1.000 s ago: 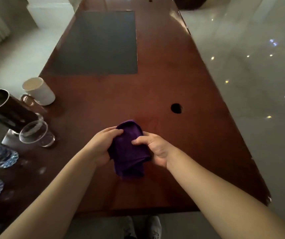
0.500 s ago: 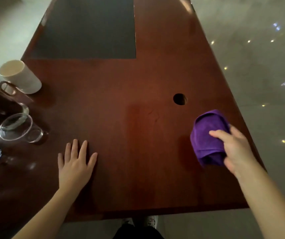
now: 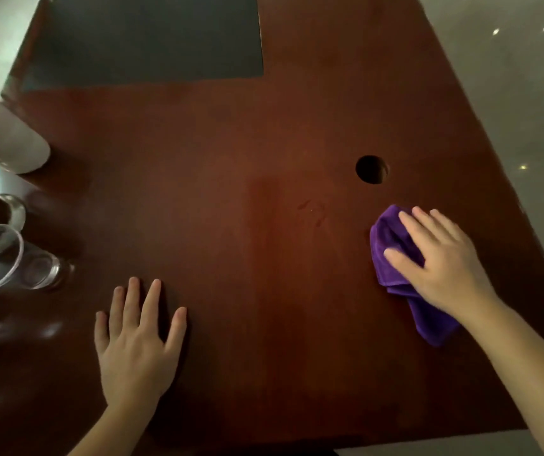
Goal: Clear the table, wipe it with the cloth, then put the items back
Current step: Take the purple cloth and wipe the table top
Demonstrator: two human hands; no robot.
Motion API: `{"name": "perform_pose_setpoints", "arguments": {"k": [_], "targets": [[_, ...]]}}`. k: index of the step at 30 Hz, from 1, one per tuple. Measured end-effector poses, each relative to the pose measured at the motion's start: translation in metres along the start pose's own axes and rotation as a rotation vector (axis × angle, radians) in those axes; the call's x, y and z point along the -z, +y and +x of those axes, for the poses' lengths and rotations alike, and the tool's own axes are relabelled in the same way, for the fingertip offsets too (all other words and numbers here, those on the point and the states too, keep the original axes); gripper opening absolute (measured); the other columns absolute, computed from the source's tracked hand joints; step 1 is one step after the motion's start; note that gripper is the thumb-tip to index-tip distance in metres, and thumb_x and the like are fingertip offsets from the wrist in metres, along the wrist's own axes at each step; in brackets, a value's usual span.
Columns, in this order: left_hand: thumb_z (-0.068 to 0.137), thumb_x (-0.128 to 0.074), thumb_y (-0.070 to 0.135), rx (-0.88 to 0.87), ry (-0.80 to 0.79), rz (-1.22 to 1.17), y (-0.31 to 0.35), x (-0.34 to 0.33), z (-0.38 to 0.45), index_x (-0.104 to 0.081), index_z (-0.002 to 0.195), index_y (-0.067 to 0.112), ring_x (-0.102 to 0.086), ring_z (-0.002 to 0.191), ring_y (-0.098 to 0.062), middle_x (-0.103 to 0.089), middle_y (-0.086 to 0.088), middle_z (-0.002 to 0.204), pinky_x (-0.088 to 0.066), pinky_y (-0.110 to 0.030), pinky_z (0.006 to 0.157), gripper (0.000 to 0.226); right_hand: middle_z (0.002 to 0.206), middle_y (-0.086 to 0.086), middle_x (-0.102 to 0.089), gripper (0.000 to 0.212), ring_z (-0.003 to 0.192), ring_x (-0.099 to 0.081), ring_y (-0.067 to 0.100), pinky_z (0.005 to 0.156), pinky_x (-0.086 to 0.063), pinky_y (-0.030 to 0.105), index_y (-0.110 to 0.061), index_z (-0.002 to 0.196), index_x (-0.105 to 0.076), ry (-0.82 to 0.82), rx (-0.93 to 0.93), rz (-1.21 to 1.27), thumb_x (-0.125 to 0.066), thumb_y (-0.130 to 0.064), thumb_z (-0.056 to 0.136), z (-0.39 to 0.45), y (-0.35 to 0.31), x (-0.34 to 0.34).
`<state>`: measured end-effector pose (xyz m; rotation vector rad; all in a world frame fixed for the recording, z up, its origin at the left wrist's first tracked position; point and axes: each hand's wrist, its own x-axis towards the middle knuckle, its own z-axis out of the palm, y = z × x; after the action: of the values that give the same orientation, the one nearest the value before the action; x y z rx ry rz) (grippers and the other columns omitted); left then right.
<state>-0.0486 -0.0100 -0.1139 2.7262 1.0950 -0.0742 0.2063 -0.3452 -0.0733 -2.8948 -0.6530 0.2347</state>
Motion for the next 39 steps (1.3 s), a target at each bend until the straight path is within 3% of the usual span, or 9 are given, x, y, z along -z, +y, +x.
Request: {"name": "perform_pose_setpoints", "arguments": {"k": [3,7,13,19,24,27,31,35,39], "targets": [[0.086,-0.023,0.067,0.012,0.015,-0.014,0.000,-0.001,0.000,-0.033,0.149,0.029,-0.008,0.150,-0.017,-0.022,-0.003,0.161,-0.003,-0.042,0.120,0.075,0.163,0.011,-0.014,0.083,0.151,-0.004,0.027,0.121,-0.008,0.044,-0.015,0.155,-0.012,-0.118,-0.049,-0.031,-0.026,-0.066,0.091,-0.005,0.002,-0.024],[0.083,-0.028,0.065,0.029,0.033,-0.036,0.002,-0.003,0.001,-0.038,0.147,0.029,-0.015,0.149,-0.018,-0.027,-0.003,0.160,-0.007,-0.045,0.119,0.074,0.160,0.017,-0.025,0.076,0.150,-0.013,0.035,0.120,-0.016,0.048,-0.011,0.154,-0.020,0.065,-0.178,0.025,-0.024,-0.054,0.092,0.000,-0.022,-0.039],[0.082,-0.031,0.064,0.058,0.057,-0.023,0.005,-0.004,0.002,-0.043,0.144,0.029,-0.020,0.147,-0.020,-0.031,-0.004,0.158,-0.010,-0.046,0.118,0.072,0.158,0.006,-0.034,0.061,0.149,-0.019,0.032,0.119,-0.015,0.049,-0.020,0.152,-0.033,0.209,-0.367,0.265,-0.020,-0.040,0.095,0.060,-0.083,-0.048],[0.080,-0.034,0.062,0.049,0.087,-0.004,0.006,-0.005,0.002,-0.048,0.142,0.026,-0.026,0.145,-0.024,-0.036,-0.007,0.155,-0.016,-0.051,0.117,0.072,0.157,0.003,-0.036,0.056,0.147,-0.021,0.034,0.117,-0.014,0.055,-0.035,0.147,-0.040,0.157,-0.246,0.246,-0.024,-0.047,0.094,0.128,-0.162,-0.055],[0.080,-0.034,0.062,0.046,0.071,-0.028,0.007,-0.003,0.002,-0.047,0.142,0.027,-0.024,0.146,-0.021,-0.035,-0.006,0.156,-0.014,-0.049,0.117,0.073,0.154,0.006,-0.041,0.051,0.144,-0.024,0.040,0.113,-0.021,0.061,-0.038,0.139,-0.050,0.085,0.135,0.084,-0.034,-0.055,0.094,0.100,-0.216,-0.074],[0.081,-0.033,0.064,0.045,0.057,-0.026,0.005,-0.003,0.001,-0.045,0.143,0.029,-0.021,0.147,-0.019,-0.033,-0.004,0.157,-0.012,-0.047,0.118,0.072,0.154,0.007,-0.041,0.050,0.144,-0.026,0.040,0.113,-0.027,0.061,-0.034,0.142,-0.047,0.050,0.285,0.033,-0.031,-0.050,0.097,0.076,-0.204,-0.078],[0.081,-0.033,0.064,0.051,0.050,-0.028,0.004,-0.003,0.001,-0.045,0.143,0.030,-0.021,0.147,-0.018,-0.033,-0.003,0.157,-0.012,-0.046,0.118,0.072,0.151,0.011,-0.045,0.048,0.142,-0.031,0.040,0.112,-0.030,0.058,-0.029,0.140,-0.052,0.066,0.272,0.046,-0.039,-0.044,0.096,0.050,-0.166,-0.073],[0.080,-0.033,0.063,0.060,0.056,-0.041,0.007,-0.001,0.001,-0.046,0.143,0.029,-0.022,0.146,-0.018,-0.034,-0.003,0.157,-0.014,-0.048,0.117,0.073,0.145,0.016,-0.051,0.047,0.136,-0.040,0.046,0.106,-0.036,0.061,-0.023,0.133,-0.061,0.121,0.077,0.046,-0.046,-0.040,0.092,0.040,-0.111,-0.058],[0.079,-0.032,0.062,0.050,0.046,-0.041,0.006,0.000,0.002,-0.047,0.143,0.028,-0.023,0.146,-0.020,-0.034,-0.004,0.156,-0.014,-0.048,0.117,0.074,0.153,0.019,-0.039,0.055,0.140,-0.029,0.048,0.109,-0.028,0.062,-0.023,0.142,-0.052,0.159,-0.271,0.021,-0.041,-0.043,0.092,0.048,-0.046,-0.039]]}}
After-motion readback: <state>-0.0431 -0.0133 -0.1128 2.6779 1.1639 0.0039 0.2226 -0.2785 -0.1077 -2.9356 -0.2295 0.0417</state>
